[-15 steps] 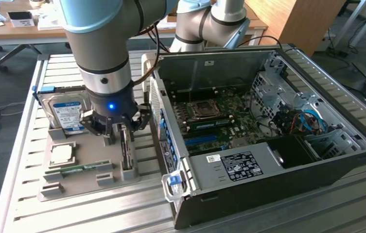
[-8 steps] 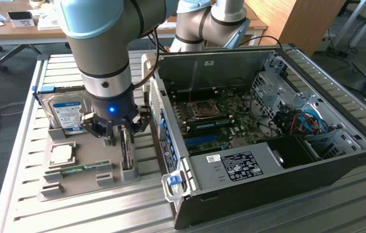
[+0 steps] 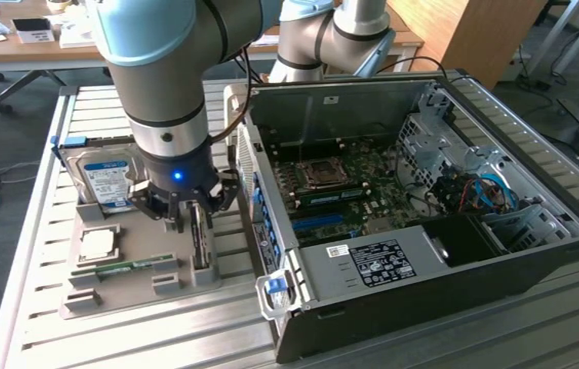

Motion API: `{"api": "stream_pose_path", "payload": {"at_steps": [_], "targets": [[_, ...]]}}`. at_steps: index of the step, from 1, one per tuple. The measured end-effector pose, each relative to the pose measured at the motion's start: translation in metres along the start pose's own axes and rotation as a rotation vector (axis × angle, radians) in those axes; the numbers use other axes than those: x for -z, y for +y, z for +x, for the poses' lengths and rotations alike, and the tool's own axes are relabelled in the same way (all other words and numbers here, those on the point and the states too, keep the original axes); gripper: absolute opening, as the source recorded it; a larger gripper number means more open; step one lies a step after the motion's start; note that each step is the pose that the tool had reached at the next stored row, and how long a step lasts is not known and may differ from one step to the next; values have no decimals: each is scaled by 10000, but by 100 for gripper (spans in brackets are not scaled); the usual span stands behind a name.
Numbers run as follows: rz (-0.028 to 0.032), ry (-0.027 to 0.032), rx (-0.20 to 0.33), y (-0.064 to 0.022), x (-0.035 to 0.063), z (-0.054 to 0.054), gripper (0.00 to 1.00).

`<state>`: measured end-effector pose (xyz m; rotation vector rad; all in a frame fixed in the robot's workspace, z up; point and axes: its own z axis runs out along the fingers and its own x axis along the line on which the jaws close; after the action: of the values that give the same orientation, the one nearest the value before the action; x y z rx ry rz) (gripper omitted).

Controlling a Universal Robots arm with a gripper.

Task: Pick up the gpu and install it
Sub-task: 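Pick up the gpu and move the gpu toward the slot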

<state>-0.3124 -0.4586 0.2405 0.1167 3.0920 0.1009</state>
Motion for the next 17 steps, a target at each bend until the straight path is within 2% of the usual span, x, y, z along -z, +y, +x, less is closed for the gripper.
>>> {"api": "stream_pose_path", "payload": {"at_steps": [12,17], "targets": [[2,7,0,-2,-29,-2,47],[2,7,0,22,-45,0,47]]}}
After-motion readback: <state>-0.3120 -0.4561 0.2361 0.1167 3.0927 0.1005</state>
